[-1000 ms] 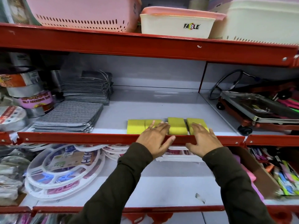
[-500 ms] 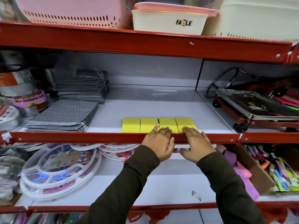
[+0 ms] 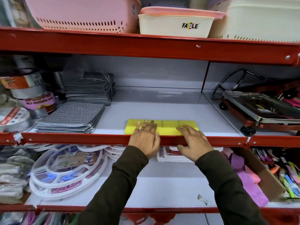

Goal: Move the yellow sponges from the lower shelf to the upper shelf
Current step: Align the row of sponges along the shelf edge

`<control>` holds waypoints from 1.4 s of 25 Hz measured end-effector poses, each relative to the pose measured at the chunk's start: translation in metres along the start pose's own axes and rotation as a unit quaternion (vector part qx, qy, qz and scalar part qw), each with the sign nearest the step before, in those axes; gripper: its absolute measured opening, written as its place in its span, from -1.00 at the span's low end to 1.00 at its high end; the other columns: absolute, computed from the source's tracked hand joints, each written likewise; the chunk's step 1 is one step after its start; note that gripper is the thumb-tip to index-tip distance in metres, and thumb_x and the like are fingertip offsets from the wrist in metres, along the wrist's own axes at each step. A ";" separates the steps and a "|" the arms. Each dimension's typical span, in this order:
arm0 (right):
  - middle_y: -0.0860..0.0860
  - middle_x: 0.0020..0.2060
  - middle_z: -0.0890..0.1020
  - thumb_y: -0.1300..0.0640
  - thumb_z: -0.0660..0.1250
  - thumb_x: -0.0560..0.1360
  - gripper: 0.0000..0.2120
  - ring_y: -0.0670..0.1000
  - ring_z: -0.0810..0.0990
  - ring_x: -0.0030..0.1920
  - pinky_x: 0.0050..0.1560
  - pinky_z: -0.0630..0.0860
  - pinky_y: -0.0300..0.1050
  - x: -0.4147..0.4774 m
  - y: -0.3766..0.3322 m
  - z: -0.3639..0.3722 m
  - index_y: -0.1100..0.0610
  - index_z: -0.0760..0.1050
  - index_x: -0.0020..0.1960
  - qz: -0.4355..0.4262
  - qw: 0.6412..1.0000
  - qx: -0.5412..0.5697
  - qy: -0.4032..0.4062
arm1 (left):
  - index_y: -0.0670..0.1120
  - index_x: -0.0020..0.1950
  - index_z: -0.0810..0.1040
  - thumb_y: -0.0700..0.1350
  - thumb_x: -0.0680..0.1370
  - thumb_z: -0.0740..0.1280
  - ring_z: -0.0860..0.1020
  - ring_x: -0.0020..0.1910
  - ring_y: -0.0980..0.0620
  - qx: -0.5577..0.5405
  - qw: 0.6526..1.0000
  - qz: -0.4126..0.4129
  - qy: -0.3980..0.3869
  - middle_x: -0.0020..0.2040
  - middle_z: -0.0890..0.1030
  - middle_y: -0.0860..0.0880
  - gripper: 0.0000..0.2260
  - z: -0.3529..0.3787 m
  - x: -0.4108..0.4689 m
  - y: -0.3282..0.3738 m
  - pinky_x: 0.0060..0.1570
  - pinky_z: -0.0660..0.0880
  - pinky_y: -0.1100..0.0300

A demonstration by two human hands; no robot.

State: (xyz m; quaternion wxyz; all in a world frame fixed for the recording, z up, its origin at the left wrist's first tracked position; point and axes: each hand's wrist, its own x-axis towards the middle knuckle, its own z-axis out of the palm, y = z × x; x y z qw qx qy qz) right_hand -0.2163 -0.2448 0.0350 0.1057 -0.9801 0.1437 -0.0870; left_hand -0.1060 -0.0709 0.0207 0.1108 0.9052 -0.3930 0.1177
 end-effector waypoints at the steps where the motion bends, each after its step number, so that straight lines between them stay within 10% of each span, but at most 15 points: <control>1: 0.03 0.54 0.23 -0.14 0.16 0.33 -0.26 0.05 0.18 0.54 0.55 0.06 0.12 0.003 -0.002 0.000 -0.06 0.23 0.51 -0.003 1.000 0.002 -0.010 | -0.11 0.59 0.25 0.09 0.53 -0.25 0.16 0.62 -0.06 0.005 1.000 -0.022 -0.017 0.61 0.27 -0.09 -0.30 -0.001 0.000 -0.009 0.62 -0.06 -0.04; 31: 0.01 0.46 0.36 -0.13 0.16 0.34 -0.34 0.08 0.37 0.43 0.46 0.28 -0.02 -0.006 0.005 -0.016 -0.04 0.33 0.44 0.005 0.999 0.014 -0.032 | -0.08 0.61 0.20 0.07 0.64 -0.15 0.16 0.62 -0.06 -0.007 0.998 -0.024 -0.057 0.63 0.22 -0.08 -0.43 0.001 -0.002 -0.005 0.60 0.06 0.03; 35: -0.05 0.47 0.34 -0.11 0.15 0.40 -0.41 -0.01 0.28 0.49 0.54 0.10 0.09 -0.012 -0.012 -0.040 -0.09 0.30 0.44 -0.055 0.992 -0.004 0.117 | -0.06 0.61 0.22 0.13 0.55 -0.27 0.14 0.62 -0.06 0.011 0.998 0.025 0.057 0.62 0.25 -0.08 -0.30 -0.023 -0.001 0.004 0.62 -0.07 0.00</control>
